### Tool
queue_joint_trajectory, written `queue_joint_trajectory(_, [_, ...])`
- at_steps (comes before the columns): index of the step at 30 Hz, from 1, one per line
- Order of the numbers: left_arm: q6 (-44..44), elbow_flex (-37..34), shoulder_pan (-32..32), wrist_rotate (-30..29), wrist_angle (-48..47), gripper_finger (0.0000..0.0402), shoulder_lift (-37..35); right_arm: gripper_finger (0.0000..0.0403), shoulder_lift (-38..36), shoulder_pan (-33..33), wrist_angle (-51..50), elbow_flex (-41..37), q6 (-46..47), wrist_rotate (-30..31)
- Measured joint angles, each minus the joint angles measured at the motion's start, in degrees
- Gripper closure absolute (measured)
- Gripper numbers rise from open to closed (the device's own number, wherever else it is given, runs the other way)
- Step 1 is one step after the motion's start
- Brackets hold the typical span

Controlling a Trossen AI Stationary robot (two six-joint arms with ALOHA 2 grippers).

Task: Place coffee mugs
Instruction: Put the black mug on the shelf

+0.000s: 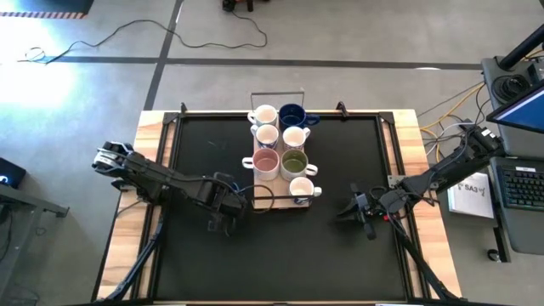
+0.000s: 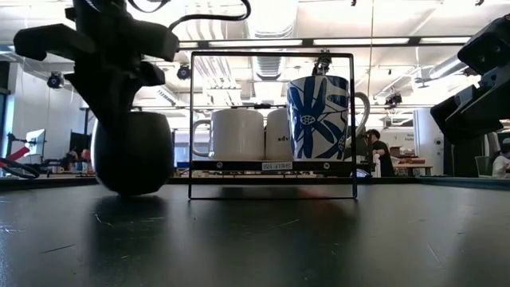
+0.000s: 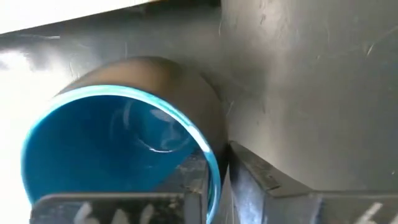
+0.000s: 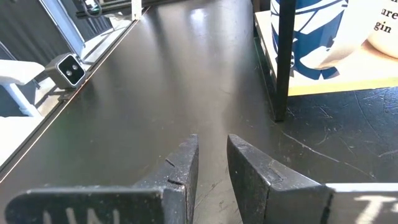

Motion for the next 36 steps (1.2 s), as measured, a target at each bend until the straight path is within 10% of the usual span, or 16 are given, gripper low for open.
queue_joint_trajectory(36, [-32.10,10.91,3.56,5.95,1.78,0.0393,0.00,0.0328,-0.02,0.00,-0.01,0.00,0.00,0.00])
